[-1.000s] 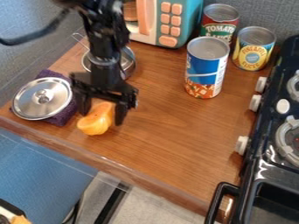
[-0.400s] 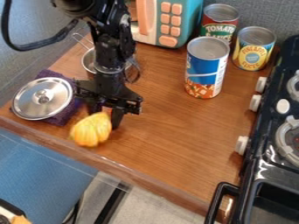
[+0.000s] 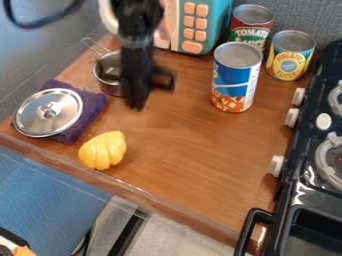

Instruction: Put the yellow pumpkin between silver pot and tomato can

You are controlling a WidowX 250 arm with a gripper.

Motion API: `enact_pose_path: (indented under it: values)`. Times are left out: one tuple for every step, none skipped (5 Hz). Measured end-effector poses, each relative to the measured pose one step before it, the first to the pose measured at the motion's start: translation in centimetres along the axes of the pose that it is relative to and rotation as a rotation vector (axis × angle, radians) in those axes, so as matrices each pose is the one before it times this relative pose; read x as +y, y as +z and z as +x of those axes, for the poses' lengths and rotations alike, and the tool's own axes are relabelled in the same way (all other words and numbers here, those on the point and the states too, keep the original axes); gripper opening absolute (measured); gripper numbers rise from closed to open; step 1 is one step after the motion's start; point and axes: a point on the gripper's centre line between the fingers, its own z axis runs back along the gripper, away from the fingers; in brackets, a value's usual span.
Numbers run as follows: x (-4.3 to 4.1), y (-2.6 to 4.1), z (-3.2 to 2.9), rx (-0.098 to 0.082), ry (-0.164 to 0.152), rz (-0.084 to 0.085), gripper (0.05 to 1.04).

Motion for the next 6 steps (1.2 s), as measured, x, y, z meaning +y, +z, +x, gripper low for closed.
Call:
enact_pose_path:
  values:
    - [-0.585, 0.360, 0.673, -0.0070, 0.0066, -0.0222, 0.073]
    - [-1.161, 0.181, -0.971, 0.0218, -0.0630, -0.0278, 0.219]
    - [-0.283, 1.841, -1.889, -0.0261, -0.0712, -0.0347, 0.479]
    - [0.422, 2.332, -1.379, -0.0418, -0.0346, -0.0293, 0.795]
    - [1.137, -0.067, -1.264, 0.0221, -0.0120, -0.0158, 1.001]
    - [0.855, -1.046, -1.366, 0.0417, -0.0259, 0.0264, 1.003]
